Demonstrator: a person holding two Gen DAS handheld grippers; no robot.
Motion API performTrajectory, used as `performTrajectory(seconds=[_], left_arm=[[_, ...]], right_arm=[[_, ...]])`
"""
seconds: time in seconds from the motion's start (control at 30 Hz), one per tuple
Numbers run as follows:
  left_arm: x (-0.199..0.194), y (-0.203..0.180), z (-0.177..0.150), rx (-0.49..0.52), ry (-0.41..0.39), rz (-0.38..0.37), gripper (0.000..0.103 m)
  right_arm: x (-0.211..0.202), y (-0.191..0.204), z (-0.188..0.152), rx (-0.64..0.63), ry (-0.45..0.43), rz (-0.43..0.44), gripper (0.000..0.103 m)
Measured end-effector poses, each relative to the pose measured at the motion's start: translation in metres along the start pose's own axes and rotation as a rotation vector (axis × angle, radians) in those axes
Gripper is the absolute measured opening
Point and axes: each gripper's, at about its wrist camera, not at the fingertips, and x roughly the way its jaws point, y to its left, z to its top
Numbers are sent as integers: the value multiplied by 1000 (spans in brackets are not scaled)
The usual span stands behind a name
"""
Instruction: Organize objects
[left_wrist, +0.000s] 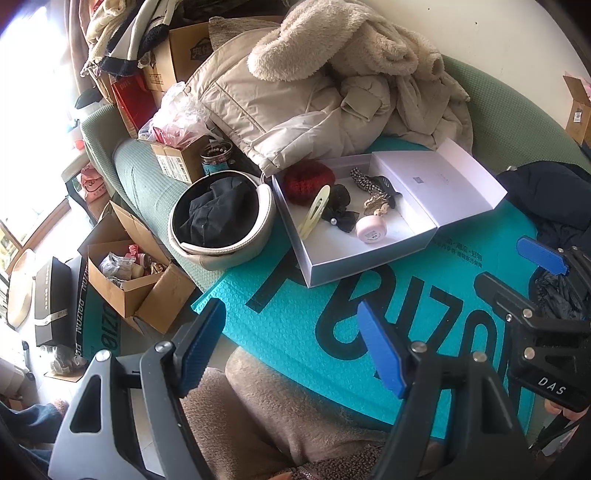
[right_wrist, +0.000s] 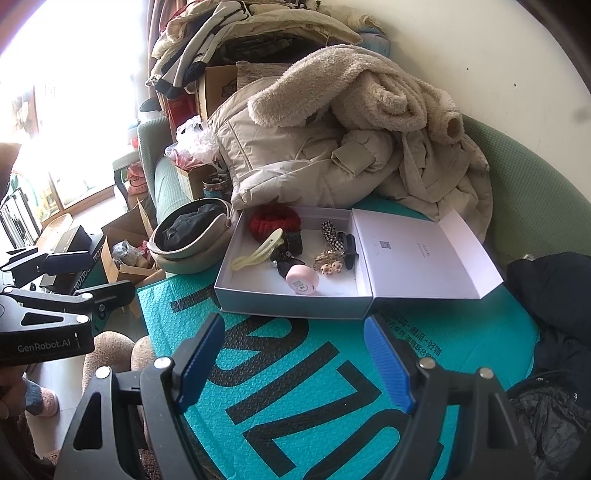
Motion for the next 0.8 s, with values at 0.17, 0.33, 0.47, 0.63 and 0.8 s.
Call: performTrajectory(seconds=[0.17, 0.33, 0.47, 0.63, 0.8], left_arm=[[0, 0, 0, 1, 0, 2, 73], [2, -1, -3, 2, 1, -2, 73], [4, -4, -5, 7, -1, -2, 73], [4, -4, -4, 11, 3, 4, 73], [5, -5, -4, 23, -4, 13, 73]], right_arm=[[1, 0, -1, 1, 5, -1, 78], [3, -1, -3, 4, 9, -2, 78], [3, 0, -4, 6, 11, -2, 78], [6, -1, -6, 8, 17, -1, 78], [8, -2, -7, 10, 24, -1, 78]])
